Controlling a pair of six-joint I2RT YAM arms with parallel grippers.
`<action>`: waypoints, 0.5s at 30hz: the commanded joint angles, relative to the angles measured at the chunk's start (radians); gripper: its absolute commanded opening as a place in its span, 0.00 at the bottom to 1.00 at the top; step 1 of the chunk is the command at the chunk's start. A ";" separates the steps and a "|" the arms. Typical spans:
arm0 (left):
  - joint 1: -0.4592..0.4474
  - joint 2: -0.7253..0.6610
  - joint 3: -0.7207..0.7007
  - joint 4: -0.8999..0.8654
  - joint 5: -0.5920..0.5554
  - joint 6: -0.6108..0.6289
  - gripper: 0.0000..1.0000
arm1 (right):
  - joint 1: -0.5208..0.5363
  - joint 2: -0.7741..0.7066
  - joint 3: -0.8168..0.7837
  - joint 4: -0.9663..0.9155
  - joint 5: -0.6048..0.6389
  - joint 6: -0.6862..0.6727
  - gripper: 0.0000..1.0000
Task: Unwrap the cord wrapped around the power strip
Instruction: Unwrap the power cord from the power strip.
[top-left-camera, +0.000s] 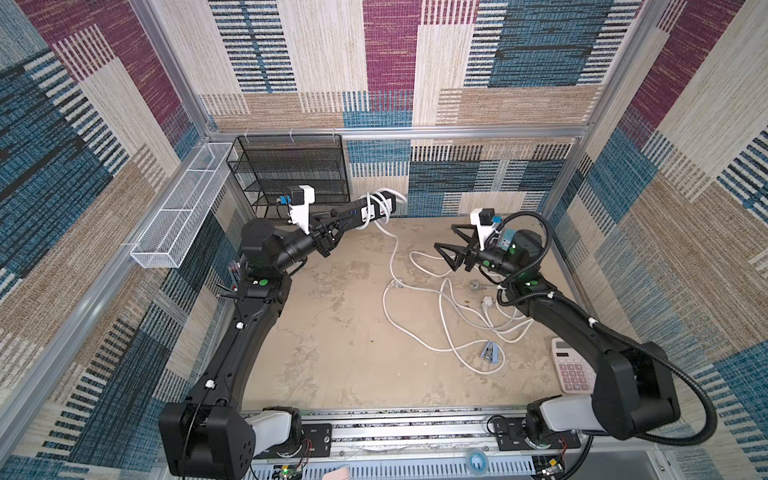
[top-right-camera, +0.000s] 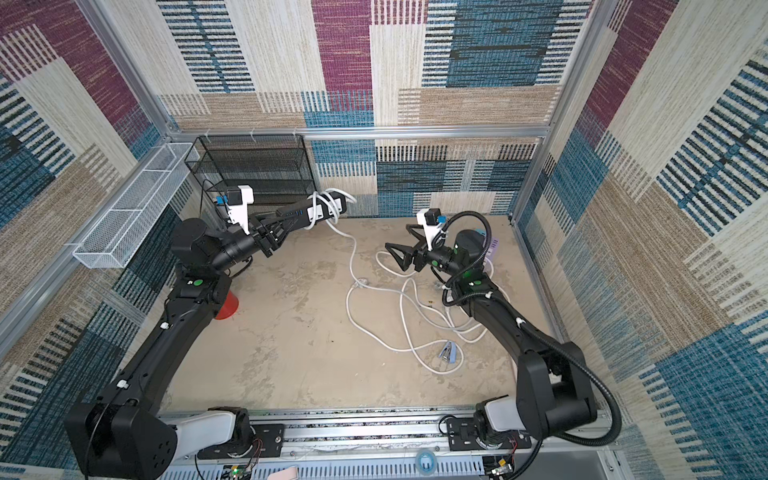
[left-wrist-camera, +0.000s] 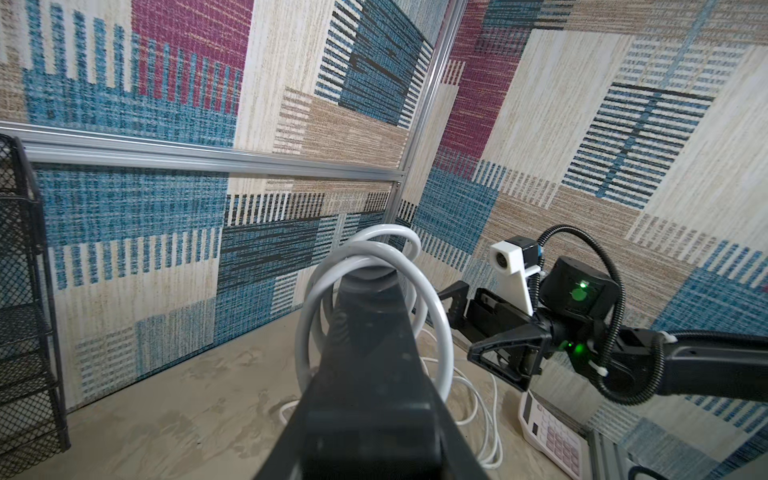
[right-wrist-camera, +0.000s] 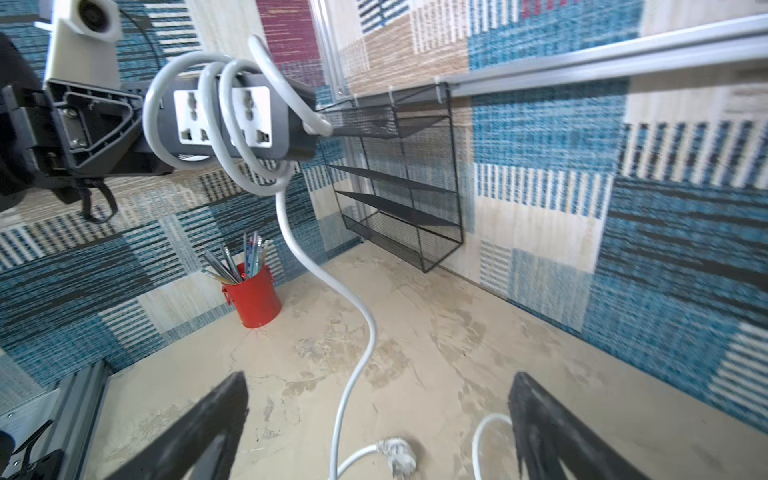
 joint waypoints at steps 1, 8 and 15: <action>0.001 0.011 0.018 0.073 0.041 -0.027 0.00 | 0.023 0.067 0.059 0.086 -0.125 -0.014 0.98; 0.000 0.029 0.028 0.083 0.069 -0.046 0.00 | 0.095 0.208 0.163 0.141 -0.194 -0.054 0.98; 0.001 0.030 0.024 0.089 0.079 -0.054 0.00 | 0.146 0.351 0.298 0.182 -0.197 -0.071 0.98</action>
